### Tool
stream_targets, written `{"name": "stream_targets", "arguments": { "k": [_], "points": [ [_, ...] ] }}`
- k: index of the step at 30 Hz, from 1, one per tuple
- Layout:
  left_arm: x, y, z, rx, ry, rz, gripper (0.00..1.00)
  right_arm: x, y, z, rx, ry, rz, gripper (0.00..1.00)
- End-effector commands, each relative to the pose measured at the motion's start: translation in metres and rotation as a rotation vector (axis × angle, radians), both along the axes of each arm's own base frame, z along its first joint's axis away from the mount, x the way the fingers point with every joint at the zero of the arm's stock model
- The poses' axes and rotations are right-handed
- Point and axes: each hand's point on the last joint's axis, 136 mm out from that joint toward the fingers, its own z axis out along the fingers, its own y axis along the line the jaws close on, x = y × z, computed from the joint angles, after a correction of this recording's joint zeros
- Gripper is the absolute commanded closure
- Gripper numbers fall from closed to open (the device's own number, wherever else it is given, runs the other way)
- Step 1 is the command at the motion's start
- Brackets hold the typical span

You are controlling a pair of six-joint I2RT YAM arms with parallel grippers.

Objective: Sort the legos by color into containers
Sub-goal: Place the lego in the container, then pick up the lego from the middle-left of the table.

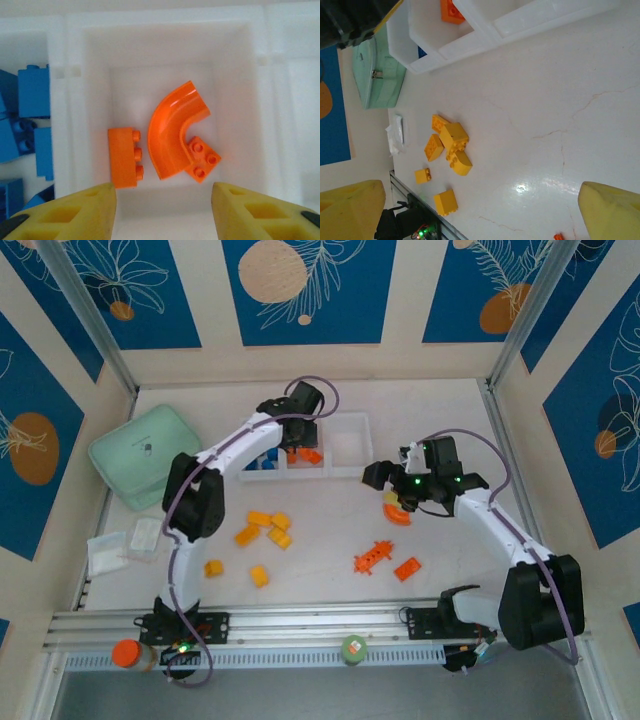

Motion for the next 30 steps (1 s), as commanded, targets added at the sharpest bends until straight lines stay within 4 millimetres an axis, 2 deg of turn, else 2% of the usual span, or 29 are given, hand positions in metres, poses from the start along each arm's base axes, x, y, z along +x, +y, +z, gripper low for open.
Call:
{"name": "stream_targets", "arguments": {
  "k": [1,7,11,19,24,28,30],
  "points": [
    [-0.022,-0.011,0.032,-0.055,-0.031,-0.082,0.45,-0.005,-0.004,0.012,-0.004,-0.016,-0.002,0.01],
    [-0.064,-0.031,0.041,-0.141,-0.022,-0.183,0.42,-0.016,-0.010,0.014,-0.013,-0.005,-0.016,0.01],
    [-0.102,-0.046,0.042,-0.175,-0.010,-0.268,0.41,-0.029,-0.018,0.015,-0.037,0.009,-0.034,0.01],
    [-0.186,-0.075,0.023,-0.207,0.051,-0.407,0.37,-0.061,-0.035,0.016,-0.078,0.060,-0.082,0.01],
    [-0.238,-0.097,0.001,-0.212,0.106,-0.514,0.33,-0.084,-0.046,0.006,-0.120,0.142,-0.121,0.01],
    [-0.265,-0.106,-0.015,-0.163,0.117,-0.573,0.31,-0.098,-0.051,-0.006,-0.140,0.201,-0.153,0.01],
    [-0.278,-0.118,-0.022,-0.171,0.132,-0.618,0.29,-0.103,-0.055,-0.013,-0.155,0.224,-0.179,0.01]
  ]
}}
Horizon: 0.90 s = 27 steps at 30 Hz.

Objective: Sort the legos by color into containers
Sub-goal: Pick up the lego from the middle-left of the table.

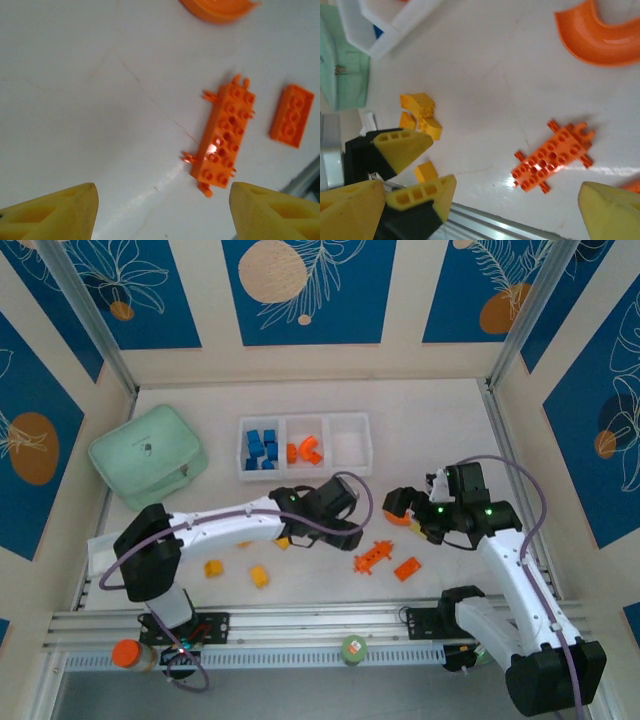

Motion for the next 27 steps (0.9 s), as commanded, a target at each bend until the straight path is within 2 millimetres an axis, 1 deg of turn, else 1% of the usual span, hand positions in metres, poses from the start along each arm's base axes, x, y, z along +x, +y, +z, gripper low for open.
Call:
{"name": "stream_targets", "arguments": {
  "k": [1,5,13,17,21,27],
  "points": [
    [-0.015,-0.017,-0.007,-0.018,-0.001,-0.045,0.29,-0.021,-0.010,-0.019,-0.036,0.103,-0.057,0.01],
    [-0.024,-0.032,-0.020,-0.013,-0.019,-0.091,0.28,-0.026,-0.018,-0.030,-0.066,0.128,-0.107,0.01],
    [-0.023,-0.060,-0.038,-0.050,-0.061,-0.173,0.30,-0.027,-0.029,-0.043,-0.111,0.152,-0.168,0.01],
    [-0.021,-0.065,-0.054,-0.028,-0.062,-0.195,0.32,-0.027,-0.033,-0.045,-0.121,0.164,-0.198,0.01],
    [-0.019,-0.068,-0.067,0.009,-0.069,-0.216,0.36,-0.029,-0.037,-0.051,-0.136,0.182,-0.220,0.01],
    [-0.024,-0.079,-0.079,-0.007,-0.066,-0.264,0.37,-0.028,-0.037,-0.053,-0.128,0.180,-0.226,0.01]
  ]
}}
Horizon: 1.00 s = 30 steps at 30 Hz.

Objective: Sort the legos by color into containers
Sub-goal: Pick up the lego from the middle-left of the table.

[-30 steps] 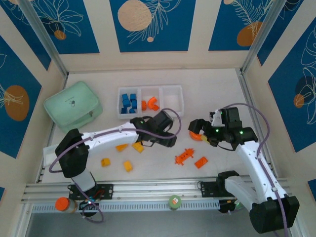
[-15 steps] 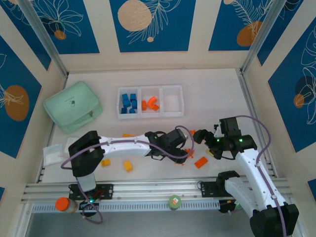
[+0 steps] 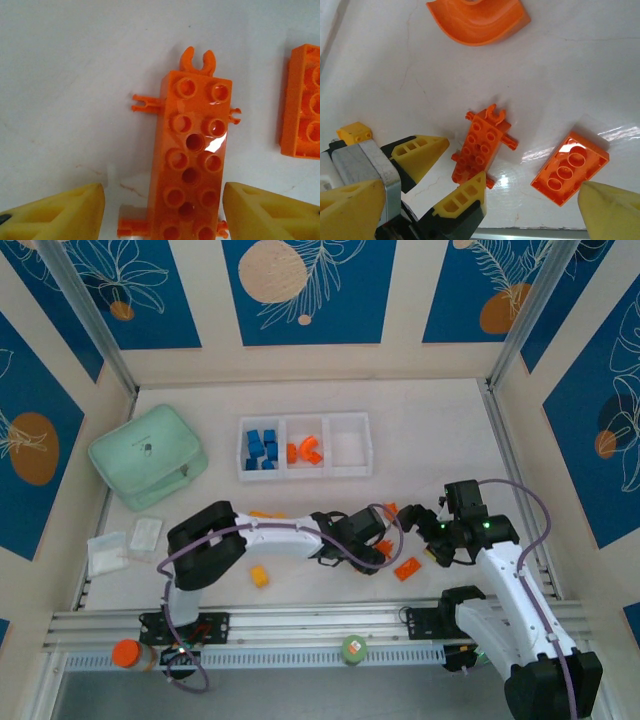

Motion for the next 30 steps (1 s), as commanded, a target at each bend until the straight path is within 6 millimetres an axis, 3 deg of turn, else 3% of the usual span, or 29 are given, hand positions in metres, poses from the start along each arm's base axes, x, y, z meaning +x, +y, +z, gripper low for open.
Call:
{"name": "stream_targets", "arguments": {
  "k": [1,7,14,22,30],
  "points": [
    [-0.003,-0.014,-0.004,-0.019,-0.010,-0.051,0.37,-0.003,-0.002,-0.004,0.004,0.014,-0.021,0.01],
    [-0.002,-0.017,-0.012,0.003,-0.025,-0.066,0.40,-0.001,0.000,-0.004,0.026,0.009,-0.016,0.01],
    [0.000,-0.015,-0.023,0.064,-0.056,-0.083,0.50,0.001,0.001,-0.006,0.039,0.011,-0.015,0.01],
    [0.007,-0.009,-0.012,0.078,-0.111,-0.074,0.65,0.001,0.001,-0.006,0.049,0.008,-0.011,0.01],
    [0.014,0.000,0.015,0.023,-0.135,-0.008,0.73,0.005,0.006,0.003,0.070,-0.027,0.021,0.01]
  ]
}}
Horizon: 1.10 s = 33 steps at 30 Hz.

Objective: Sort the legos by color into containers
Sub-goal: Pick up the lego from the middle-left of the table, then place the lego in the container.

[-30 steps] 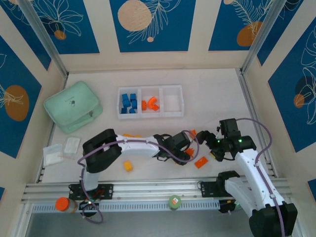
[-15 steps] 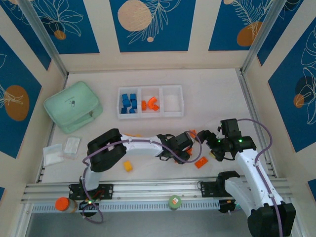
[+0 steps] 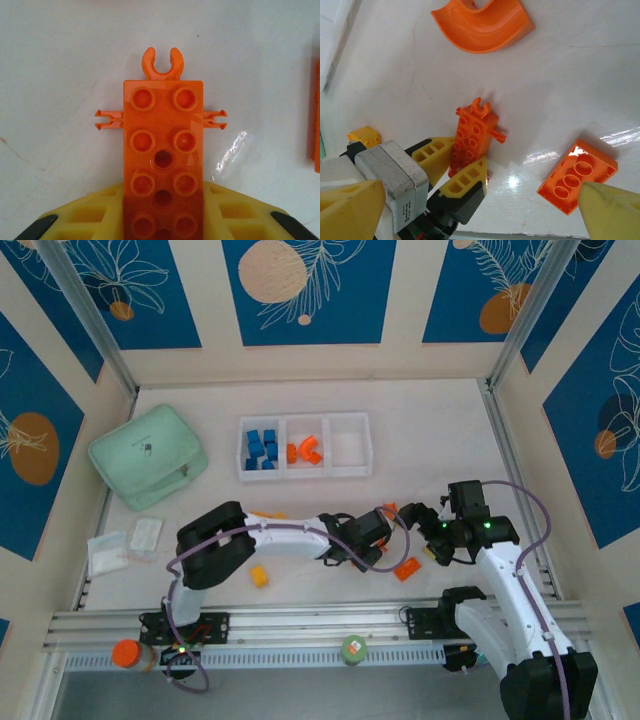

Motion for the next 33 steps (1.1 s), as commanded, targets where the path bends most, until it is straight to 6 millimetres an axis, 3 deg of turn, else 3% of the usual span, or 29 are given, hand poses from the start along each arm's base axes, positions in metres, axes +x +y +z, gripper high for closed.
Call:
{"name": "stream_targets", "arguments": {
  "k": [1,11,20,24,33],
  "points": [
    [0.004,0.005,0.026,-0.053,-0.037,0.039,0.74,-0.001,0.006,0.005,0.031,-0.018,0.043,0.01],
    [0.041,0.067,0.081,-0.094,-0.105,0.225,0.76,0.015,0.026,0.037,0.097,-0.105,0.153,0.01],
    [0.120,0.135,0.143,-0.152,-0.141,0.524,0.76,0.042,0.057,0.056,0.100,-0.178,0.267,0.01],
    [0.163,0.157,0.147,-0.134,-0.136,0.645,0.76,0.054,0.064,0.054,0.097,-0.180,0.274,0.01],
    [0.250,0.166,0.128,-0.084,-0.127,0.789,0.76,0.070,0.069,0.043,0.096,-0.163,0.269,0.01]
  ]
}}
